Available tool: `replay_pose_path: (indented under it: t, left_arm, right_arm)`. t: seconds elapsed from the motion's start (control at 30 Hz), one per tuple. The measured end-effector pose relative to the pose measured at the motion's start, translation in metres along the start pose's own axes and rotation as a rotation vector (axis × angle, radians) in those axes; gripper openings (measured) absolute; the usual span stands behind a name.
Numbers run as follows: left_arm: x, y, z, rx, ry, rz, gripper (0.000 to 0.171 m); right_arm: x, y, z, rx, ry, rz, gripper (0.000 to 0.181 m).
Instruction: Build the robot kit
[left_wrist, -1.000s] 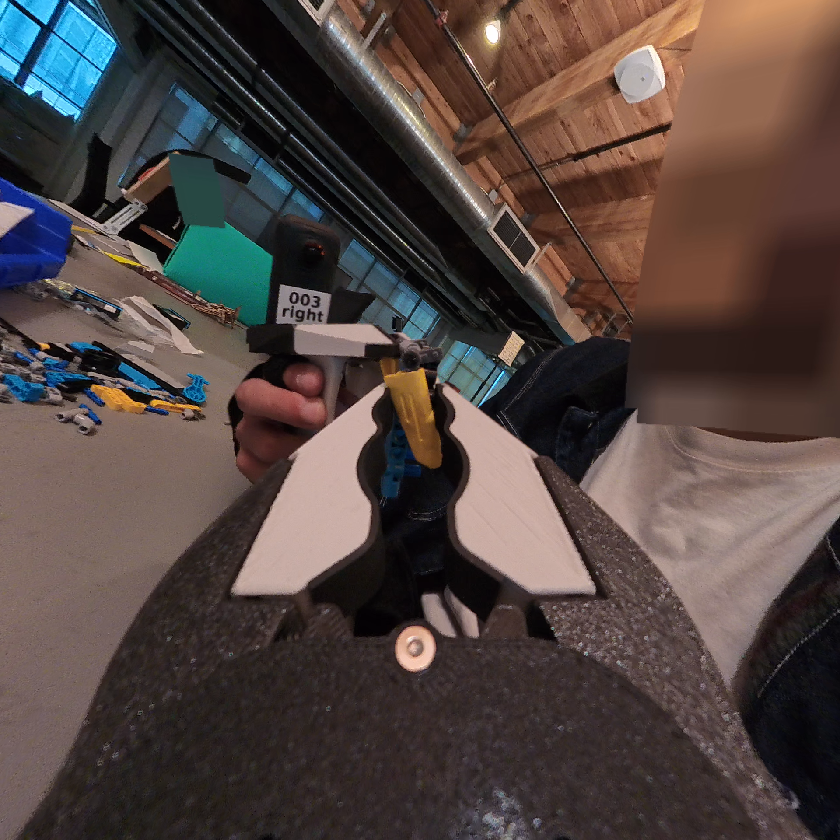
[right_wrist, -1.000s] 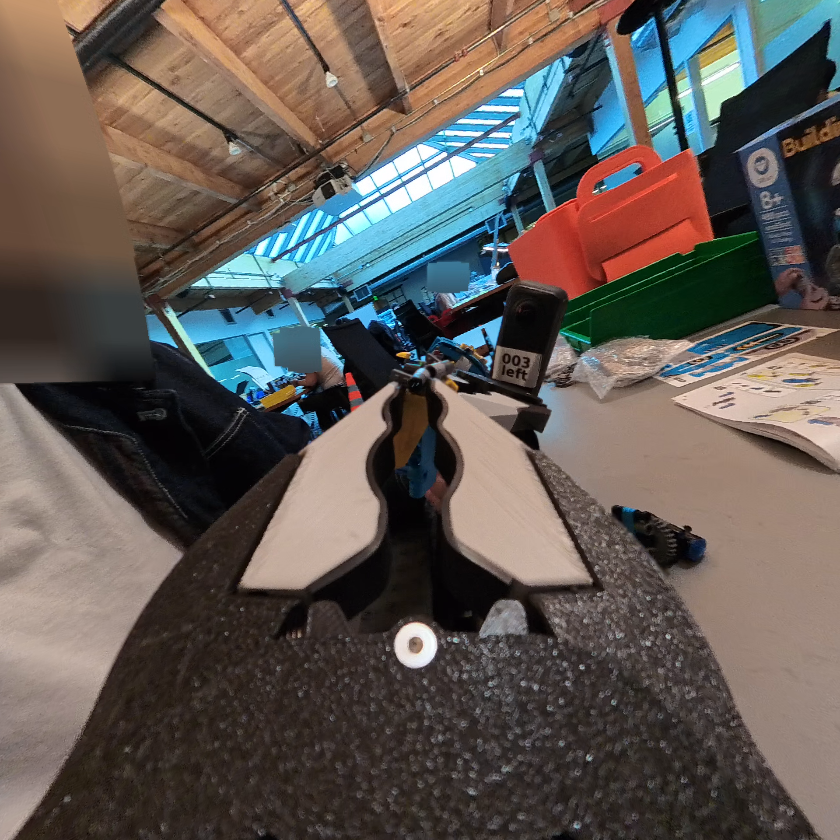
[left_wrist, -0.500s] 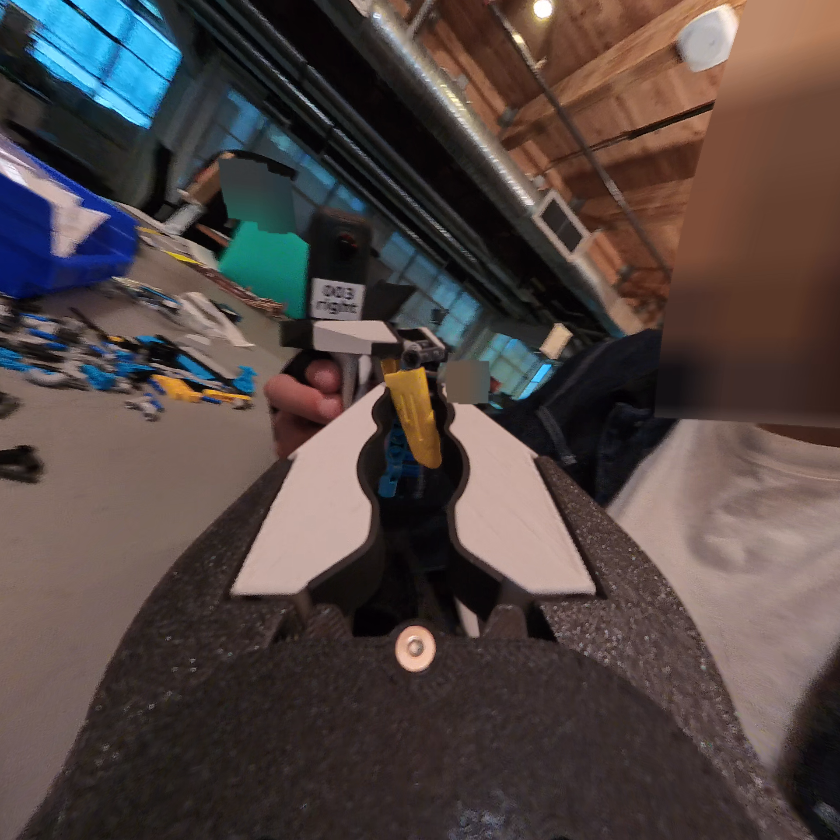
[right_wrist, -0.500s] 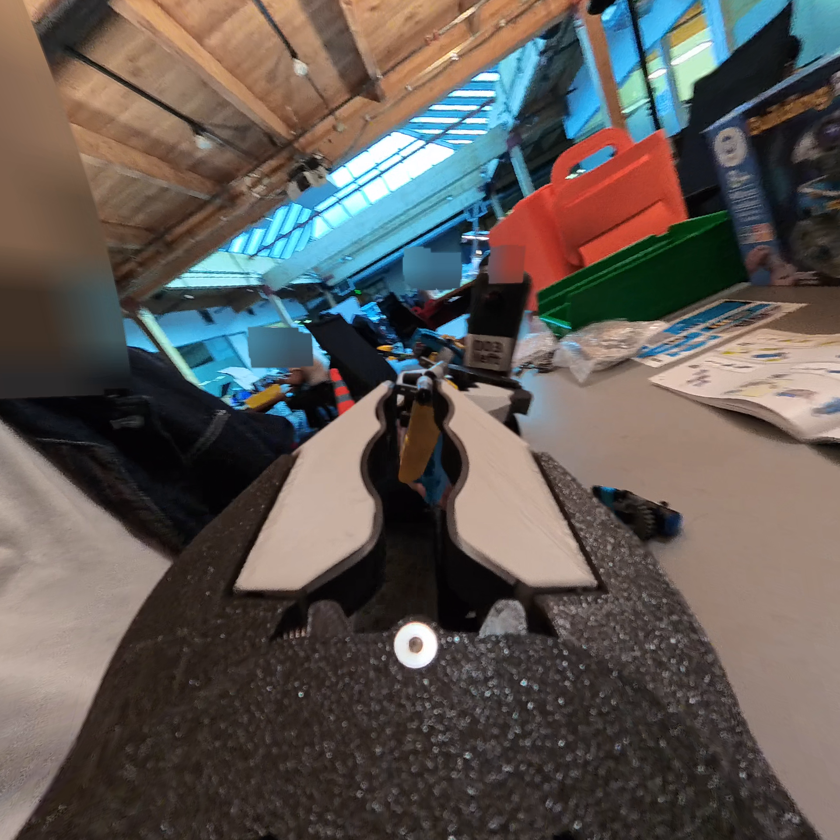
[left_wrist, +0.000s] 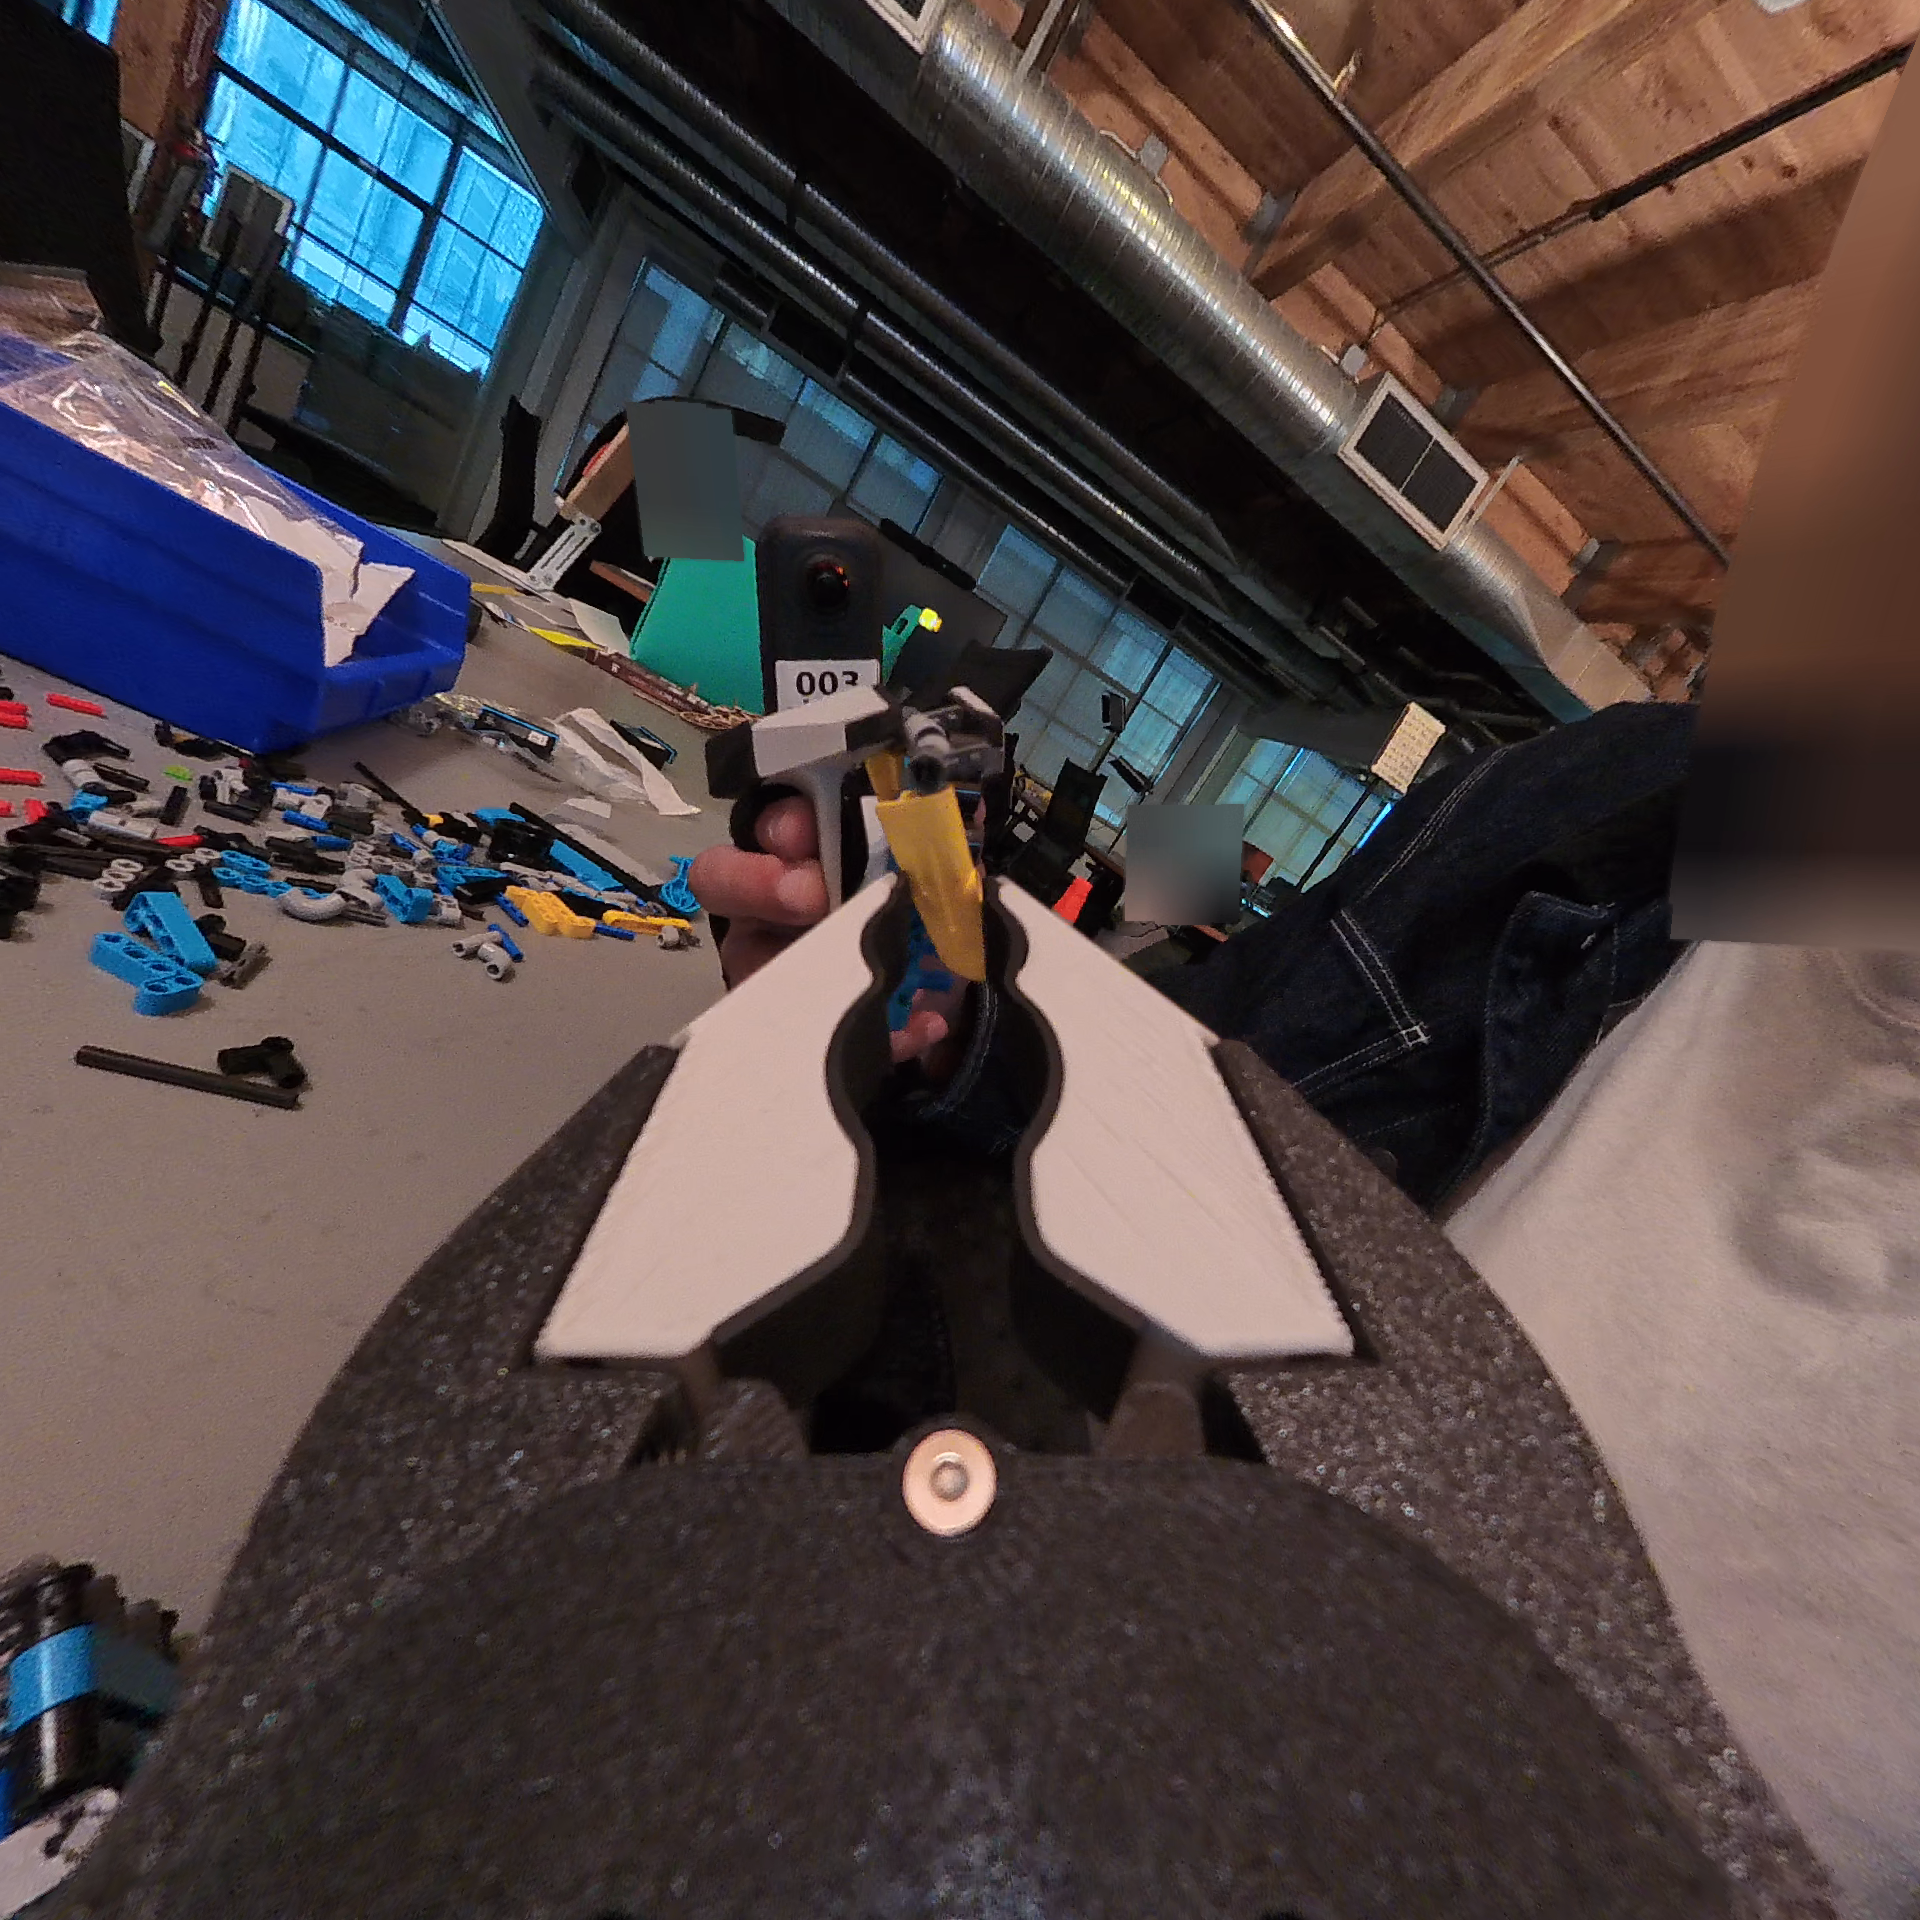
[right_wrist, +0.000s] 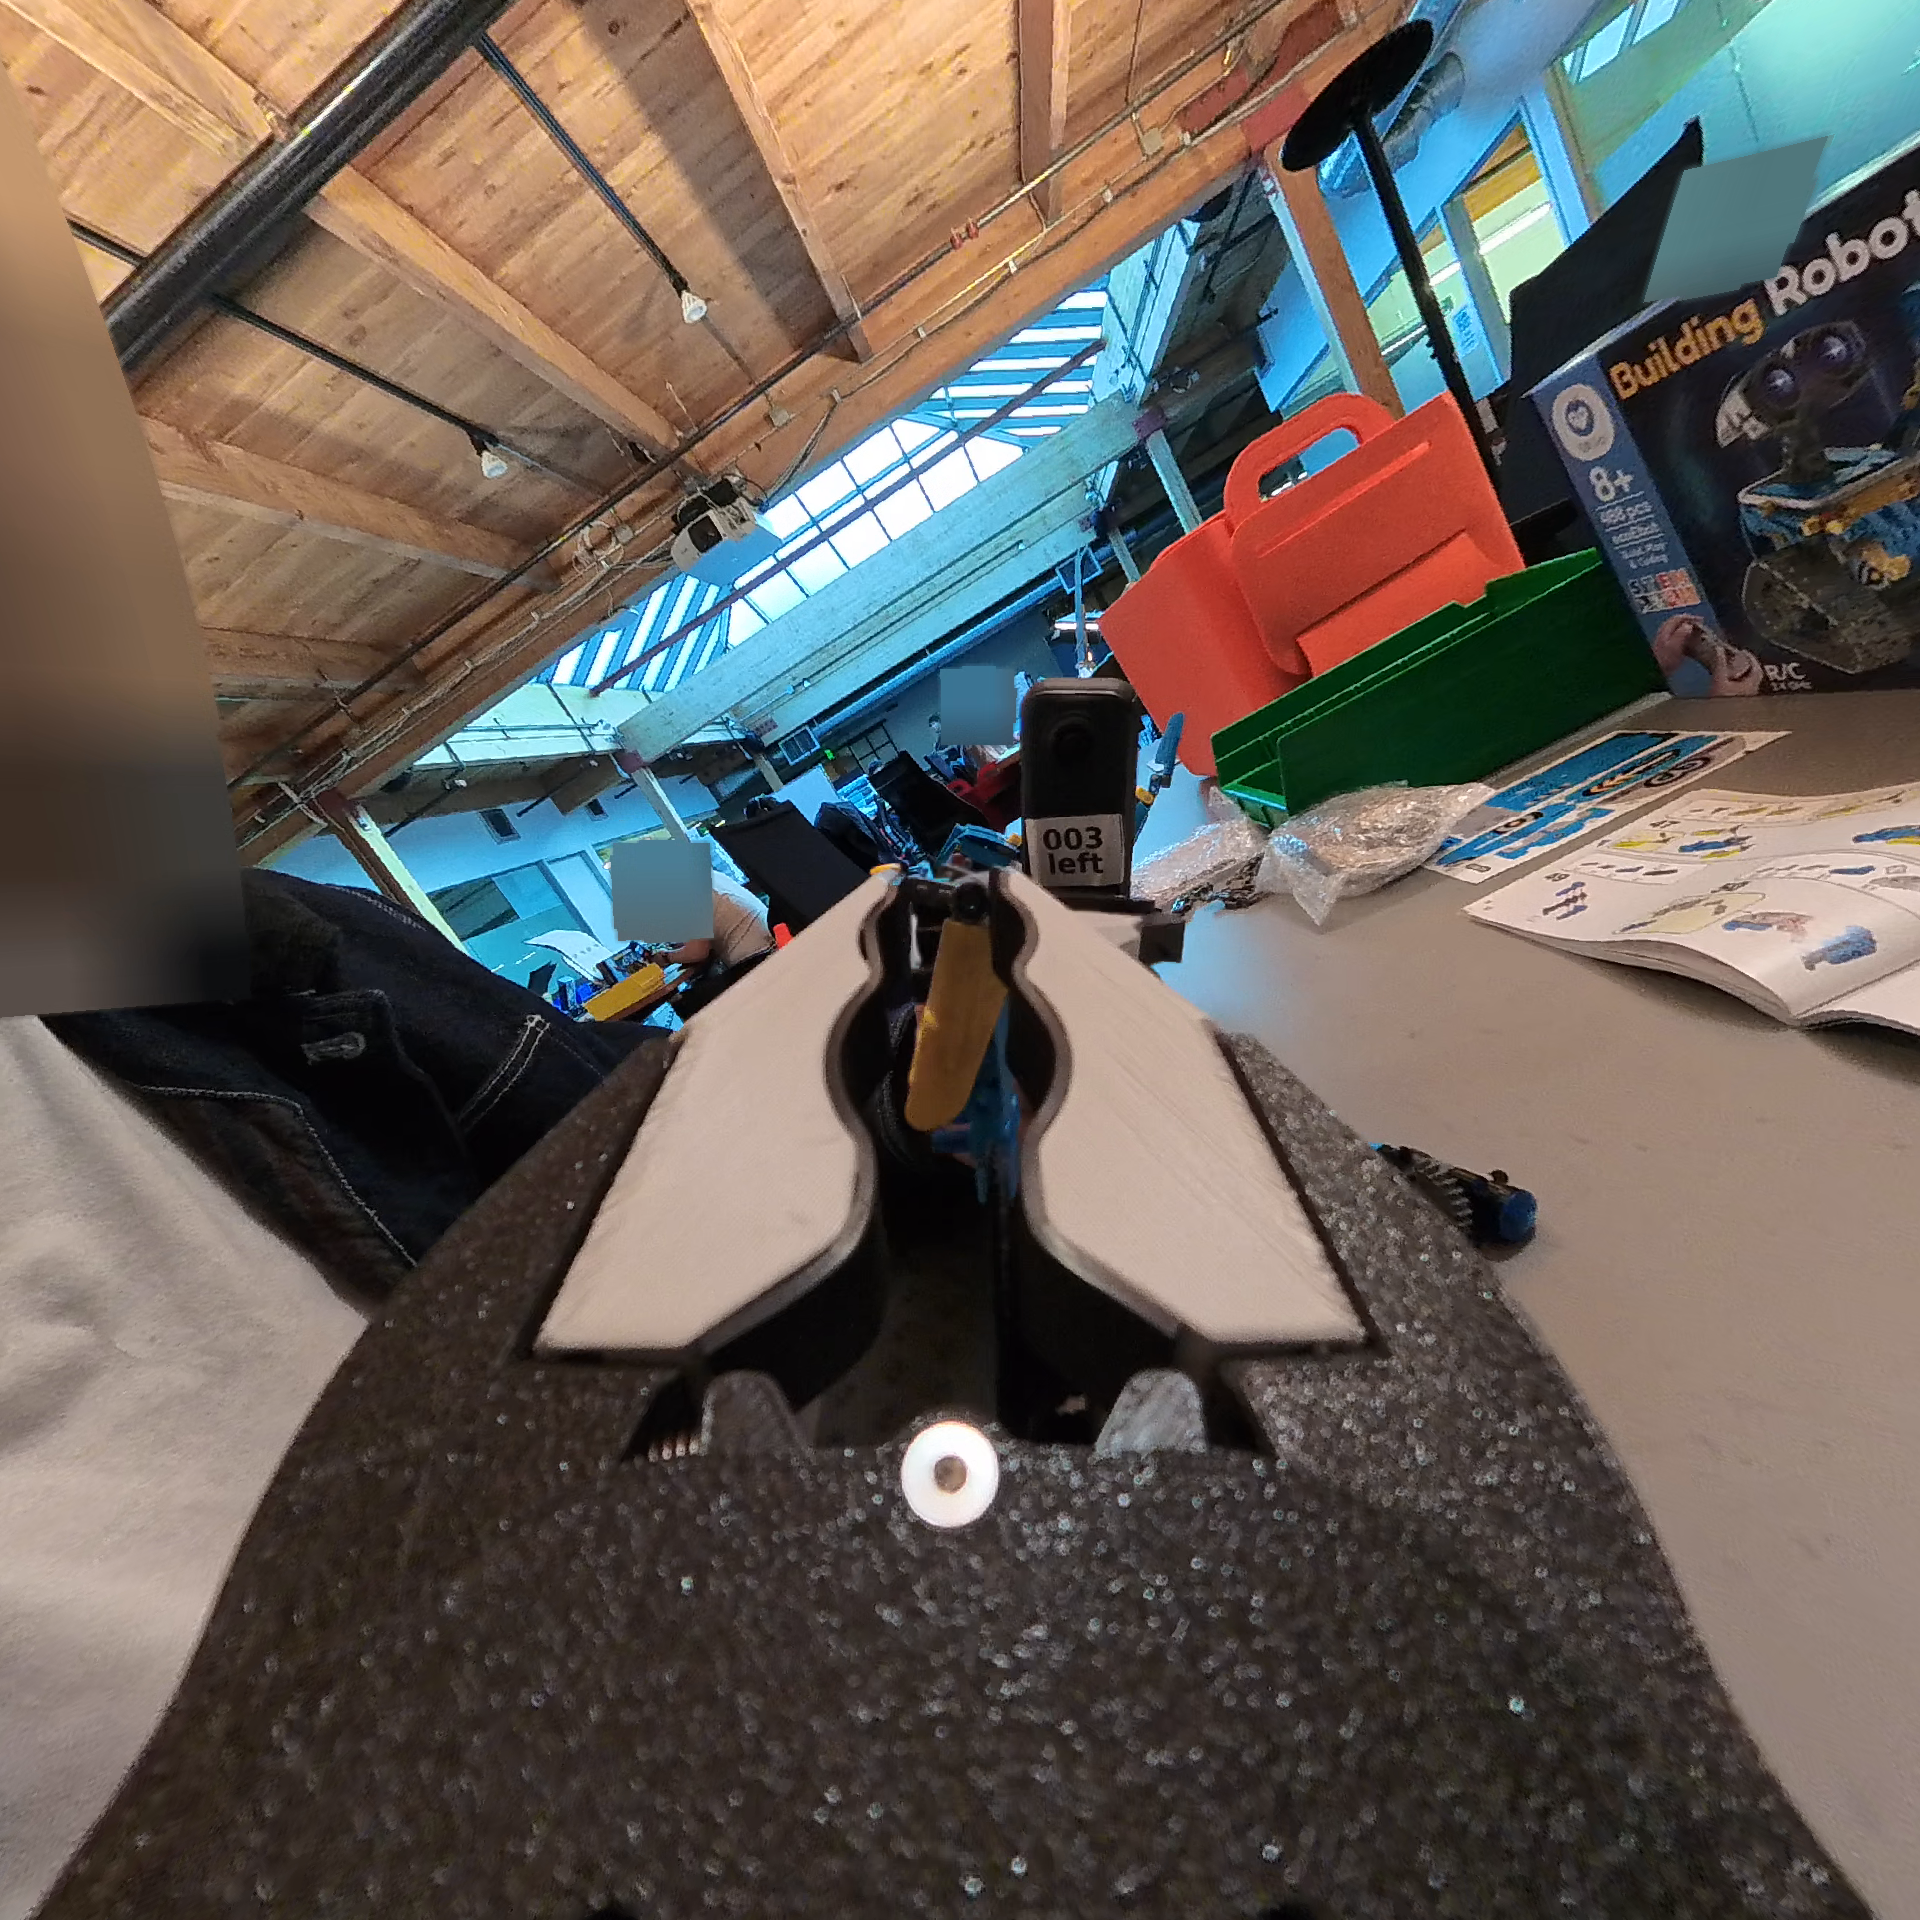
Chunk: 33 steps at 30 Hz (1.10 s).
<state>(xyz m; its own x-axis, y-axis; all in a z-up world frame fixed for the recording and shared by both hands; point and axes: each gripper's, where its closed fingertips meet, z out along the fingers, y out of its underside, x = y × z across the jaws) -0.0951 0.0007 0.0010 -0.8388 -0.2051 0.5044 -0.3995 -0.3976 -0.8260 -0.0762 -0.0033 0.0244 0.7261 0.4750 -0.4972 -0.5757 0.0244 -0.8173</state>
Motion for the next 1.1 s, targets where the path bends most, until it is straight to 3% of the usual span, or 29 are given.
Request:
replay_pose_path:
  t: [0.2, 0.5, 0.6, 0.73, 0.8, 0.87, 1.03, 1.1]
  left_arm:
    - [0.003, 0.006, 0.006, -0.031, 0.008, 0.014, 0.020]
    - [-0.005, 0.009, 0.006, -0.066, -0.092, 0.110, 0.011]
    - [-0.006, 0.005, 0.003, -0.040, -0.078, 0.067, 0.011]
    - [-0.003, 0.007, 0.002, -0.044, -0.038, 0.017, 0.011]
    - [-0.006, 0.010, 0.003, -0.059, -0.050, 0.015, 0.011]
    - [-0.006, 0.008, 0.003, -0.050, -0.056, 0.026, 0.011]
    - [-0.001, 0.005, 0.006, -0.052, -0.109, 0.214, 0.012]
    - [-0.008, 0.004, 0.005, -0.072, -0.202, 0.351, 0.013]
  right_arm:
    - [-0.004, 0.000, 0.001, 0.010, -0.042, 0.047, 0.014]
    - [0.000, 0.000, 0.000, 0.000, 0.004, -0.009, 0.016]
    - [0.000, 0.004, -0.008, -0.076, 0.008, -0.063, 0.044]
    - [0.018, 0.032, -0.019, -0.254, 0.079, -0.122, 0.040]
    - [0.010, 0.029, -0.018, -0.244, 0.035, -0.113, 0.017]
    - [0.017, 0.036, -0.018, -0.281, 0.071, -0.144, 0.011]
    - [0.013, 0.032, -0.016, -0.246, 0.039, -0.066, 0.010]
    - [0.011, 0.030, -0.016, -0.237, 0.011, 0.001, 0.011]
